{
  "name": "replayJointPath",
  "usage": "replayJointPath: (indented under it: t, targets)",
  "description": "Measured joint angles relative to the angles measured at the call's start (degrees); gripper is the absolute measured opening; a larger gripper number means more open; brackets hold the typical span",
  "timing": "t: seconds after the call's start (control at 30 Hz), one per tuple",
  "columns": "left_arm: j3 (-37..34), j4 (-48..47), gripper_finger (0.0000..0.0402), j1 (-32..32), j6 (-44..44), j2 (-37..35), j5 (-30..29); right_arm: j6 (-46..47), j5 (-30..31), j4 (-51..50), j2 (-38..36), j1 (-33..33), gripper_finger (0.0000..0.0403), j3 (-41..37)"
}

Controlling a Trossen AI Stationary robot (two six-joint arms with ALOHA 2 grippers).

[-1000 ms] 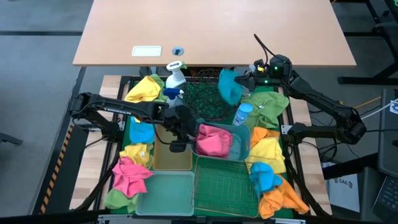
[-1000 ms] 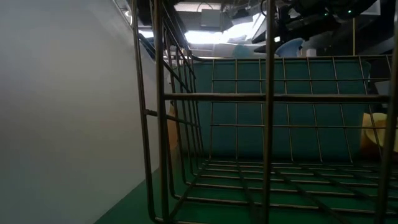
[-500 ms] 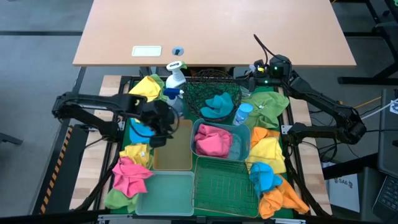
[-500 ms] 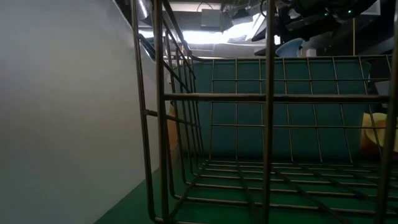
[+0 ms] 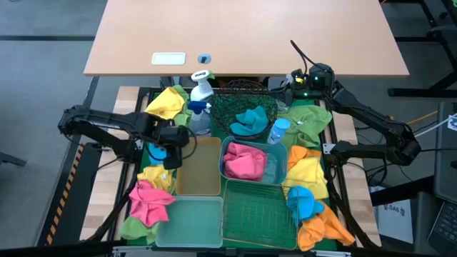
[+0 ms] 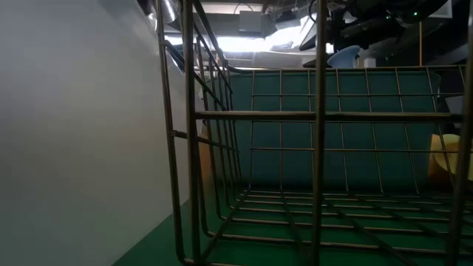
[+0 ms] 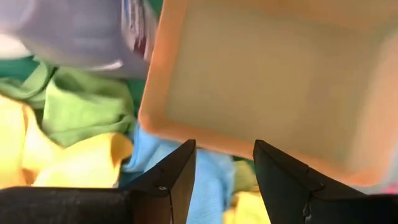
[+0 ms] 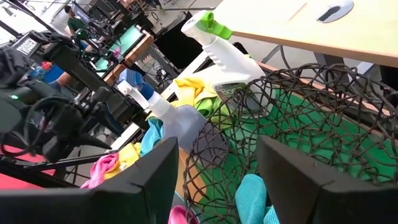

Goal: Sort microfiber towel by color & place in baskets
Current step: Put the left blue towel into the black circular wire basket

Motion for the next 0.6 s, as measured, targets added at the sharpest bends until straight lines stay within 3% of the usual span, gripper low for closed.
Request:
replayJointPath:
  t: [0.17,0.6]
  targets:
    - [-5.74,-0.40,0.0155,0.05,0.07,0.05,-1.69,0.00,0.00,0.02,0.00,0.00,0.0216,0.00]
    - [-19.90,3.14,0.0155,0.05,0.14,0.11,-12.60,0.00,0.00,0.06,0.00,0.00,0.0216,0.00]
